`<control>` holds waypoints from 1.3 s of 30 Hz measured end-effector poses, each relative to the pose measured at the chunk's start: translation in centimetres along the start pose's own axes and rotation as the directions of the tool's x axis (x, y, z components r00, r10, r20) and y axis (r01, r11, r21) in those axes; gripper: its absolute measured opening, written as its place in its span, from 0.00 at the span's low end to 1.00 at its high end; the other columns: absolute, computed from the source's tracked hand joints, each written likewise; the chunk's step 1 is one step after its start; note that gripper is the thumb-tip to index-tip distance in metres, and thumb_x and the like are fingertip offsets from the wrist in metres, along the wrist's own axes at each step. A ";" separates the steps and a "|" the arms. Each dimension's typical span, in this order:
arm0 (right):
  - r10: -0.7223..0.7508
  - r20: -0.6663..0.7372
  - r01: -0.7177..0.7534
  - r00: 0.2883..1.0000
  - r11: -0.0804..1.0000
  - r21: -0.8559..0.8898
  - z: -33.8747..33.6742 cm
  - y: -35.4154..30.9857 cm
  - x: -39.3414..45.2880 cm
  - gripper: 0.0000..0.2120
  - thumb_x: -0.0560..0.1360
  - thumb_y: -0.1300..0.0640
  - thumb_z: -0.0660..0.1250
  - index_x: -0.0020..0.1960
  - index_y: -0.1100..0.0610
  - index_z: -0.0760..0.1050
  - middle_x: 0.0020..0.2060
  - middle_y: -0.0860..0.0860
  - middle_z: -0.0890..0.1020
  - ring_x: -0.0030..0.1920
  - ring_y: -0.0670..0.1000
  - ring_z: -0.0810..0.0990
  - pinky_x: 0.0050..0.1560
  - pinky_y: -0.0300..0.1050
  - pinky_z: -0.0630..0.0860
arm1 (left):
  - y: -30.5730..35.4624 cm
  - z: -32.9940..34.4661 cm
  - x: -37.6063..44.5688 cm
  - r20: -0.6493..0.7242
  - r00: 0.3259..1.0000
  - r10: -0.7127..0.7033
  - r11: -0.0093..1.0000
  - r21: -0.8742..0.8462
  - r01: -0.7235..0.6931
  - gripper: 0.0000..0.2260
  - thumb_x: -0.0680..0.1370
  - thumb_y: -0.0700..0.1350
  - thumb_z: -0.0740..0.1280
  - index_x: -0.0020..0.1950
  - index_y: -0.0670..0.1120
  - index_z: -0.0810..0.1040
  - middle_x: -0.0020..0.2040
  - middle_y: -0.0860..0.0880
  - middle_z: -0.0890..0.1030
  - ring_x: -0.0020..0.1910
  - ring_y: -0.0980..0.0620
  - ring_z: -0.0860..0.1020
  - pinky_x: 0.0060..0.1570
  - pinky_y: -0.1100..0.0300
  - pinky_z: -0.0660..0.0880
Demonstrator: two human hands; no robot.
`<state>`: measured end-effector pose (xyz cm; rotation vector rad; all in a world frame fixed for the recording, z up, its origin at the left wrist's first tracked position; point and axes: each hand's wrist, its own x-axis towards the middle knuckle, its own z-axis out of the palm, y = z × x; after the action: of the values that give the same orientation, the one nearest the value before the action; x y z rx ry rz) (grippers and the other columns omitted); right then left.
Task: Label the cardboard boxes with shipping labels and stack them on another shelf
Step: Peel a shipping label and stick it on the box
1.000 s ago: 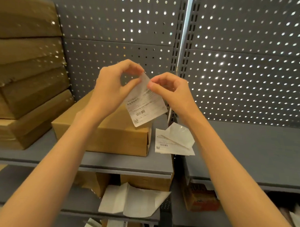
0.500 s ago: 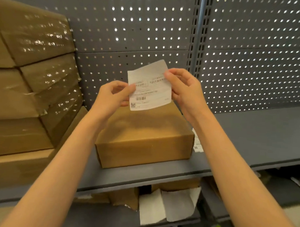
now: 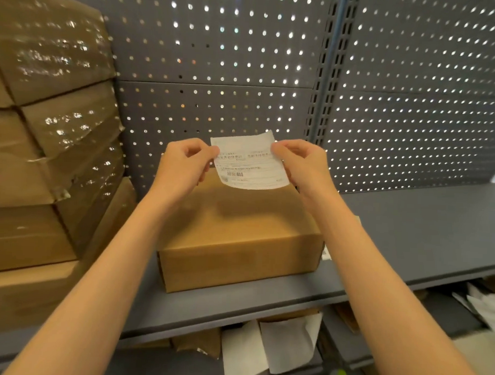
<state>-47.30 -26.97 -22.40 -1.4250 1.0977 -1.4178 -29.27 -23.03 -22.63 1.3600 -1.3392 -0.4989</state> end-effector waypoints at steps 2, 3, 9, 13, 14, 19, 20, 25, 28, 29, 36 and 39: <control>-0.015 -0.032 0.010 0.999 0.991 -0.135 0.3 0.5 0.6 0.03 0.73 0.59 0.68 0.42 0.54 0.80 0.42 0.52 0.83 0.48 0.52 0.82 0.49 0.47 0.79 | -0.3 0.0 0.5 0.005 1.000 0.004 0.998 0.067 -0.004 0.12 0.77 0.45 0.64 0.35 0.43 0.76 0.31 0.47 0.75 0.28 0.53 0.68 0.32 0.61 0.67; -0.015 -0.045 0.005 0.999 0.980 -0.201 0.4 0.6 0.8 0.04 0.73 0.59 0.68 0.41 0.53 0.79 0.40 0.50 0.82 0.47 0.51 0.81 0.49 0.46 0.79 | -0.5 0.0 0.7 0.015 1.000 -0.004 0.993 0.116 0.002 0.13 0.77 0.45 0.64 0.33 0.45 0.75 0.30 0.49 0.74 0.28 0.52 0.68 0.34 0.59 0.67; 0.039 -0.027 -0.047 0.999 0.865 -0.499 1.5 0.4 1.5 0.09 0.73 0.62 0.62 0.45 0.64 0.80 0.32 0.50 0.77 0.39 0.48 0.75 0.47 0.47 0.78 | -1.9 -0.1 2.1 0.071 0.985 -0.158 0.935 0.331 0.126 0.13 0.76 0.47 0.65 0.30 0.48 0.73 0.29 0.52 0.74 0.32 0.49 0.69 0.41 0.56 0.68; 0.089 0.007 -0.069 0.996 0.812 -0.580 2.0 0.4 1.9 0.09 0.74 0.63 0.61 0.46 0.65 0.79 0.34 0.50 0.76 0.45 0.53 0.77 0.52 0.50 0.77 | -2.4 -0.4 2.6 0.137 0.964 -0.227 0.923 0.347 0.168 0.14 0.76 0.48 0.65 0.30 0.49 0.74 0.30 0.52 0.74 0.32 0.50 0.69 0.41 0.57 0.67; 0.095 0.019 -0.065 0.995 0.802 -0.593 2.1 0.5 2.0 0.09 0.74 0.63 0.61 0.47 0.66 0.79 0.36 0.52 0.78 0.46 0.56 0.78 0.53 0.51 0.77 | -2.5 -0.5 2.7 0.144 0.961 -0.237 0.919 0.355 0.173 0.15 0.77 0.48 0.65 0.30 0.49 0.73 0.30 0.51 0.74 0.31 0.50 0.68 0.39 0.57 0.66; 0.184 0.049 -0.119 0.982 0.793 -0.597 2.4 1.5 2.4 0.06 0.74 0.62 0.64 0.46 0.63 0.79 0.43 0.55 0.80 0.47 0.55 0.78 0.48 0.45 0.73 | -2.9 -0.7 2.7 0.204 0.936 -0.286 0.906 0.375 0.195 0.17 0.79 0.46 0.63 0.30 0.45 0.71 0.31 0.47 0.72 0.31 0.50 0.65 0.33 0.58 0.60; 0.199 0.051 -0.129 0.979 0.788 -0.603 2.4 1.7 2.6 0.07 0.74 0.61 0.65 0.48 0.63 0.79 0.46 0.54 0.81 0.48 0.54 0.78 0.46 0.44 0.72 | -3.0 -0.7 2.7 0.215 0.930 -0.298 0.902 0.383 0.200 0.17 0.79 0.46 0.63 0.30 0.45 0.71 0.31 0.47 0.72 0.32 0.49 0.64 0.34 0.58 0.60; 0.265 0.057 -0.170 0.963 0.754 -0.634 2.5 2.0 3.0 0.08 0.74 0.62 0.67 0.51 0.63 0.79 0.52 0.56 0.81 0.53 0.55 0.79 0.46 0.44 0.72 | -3.4 -0.7 2.6 0.237 0.912 -0.336 0.877 0.432 0.211 0.18 0.79 0.48 0.63 0.30 0.45 0.65 0.30 0.46 0.65 0.30 0.50 0.59 0.32 0.57 0.55; 0.287 0.056 -0.180 0.956 0.729 -0.660 2.5 2.2 3.1 0.09 0.74 0.62 0.68 0.52 0.65 0.79 0.52 0.57 0.81 0.53 0.55 0.79 0.48 0.46 0.75 | -3.4 -0.5 2.6 0.270 0.900 -0.343 0.874 0.444 0.200 0.21 0.79 0.47 0.64 0.28 0.47 0.61 0.28 0.48 0.61 0.28 0.51 0.57 0.30 0.57 0.53; 0.290 0.058 -0.178 0.955 0.719 -0.672 2.5 2.3 3.1 0.10 0.74 0.62 0.67 0.53 0.66 0.78 0.52 0.57 0.81 0.53 0.55 0.79 0.49 0.46 0.75 | -3.5 -0.5 2.7 0.278 0.895 -0.348 0.871 0.448 0.200 0.22 0.79 0.47 0.64 0.27 0.47 0.60 0.28 0.49 0.60 0.28 0.52 0.57 0.30 0.58 0.53; 0.316 0.074 -0.175 0.946 0.689 -0.703 2.5 2.9 3.2 0.10 0.72 0.62 0.69 0.50 0.66 0.77 0.52 0.57 0.81 0.53 0.55 0.78 0.44 0.45 0.73 | -4.0 -0.2 2.7 0.286 0.854 -0.434 0.825 0.507 0.250 0.20 0.78 0.49 0.65 0.28 0.46 0.64 0.27 0.48 0.62 0.26 0.52 0.59 0.30 0.59 0.56; 0.323 0.108 -0.144 0.940 0.664 -0.734 2.7 2.8 3.4 0.09 0.72 0.62 0.69 0.50 0.67 0.77 0.50 0.58 0.81 0.47 0.53 0.77 0.40 0.43 0.72 | -4.0 -0.1 2.7 0.272 0.852 -0.448 0.795 0.558 0.240 0.20 0.78 0.50 0.65 0.29 0.47 0.64 0.27 0.48 0.63 0.27 0.51 0.60 0.30 0.58 0.56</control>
<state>-44.76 -31.10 -24.20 -1.8324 1.7194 -0.5964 -26.79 -26.38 -25.12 2.0578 -1.6212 -0.7360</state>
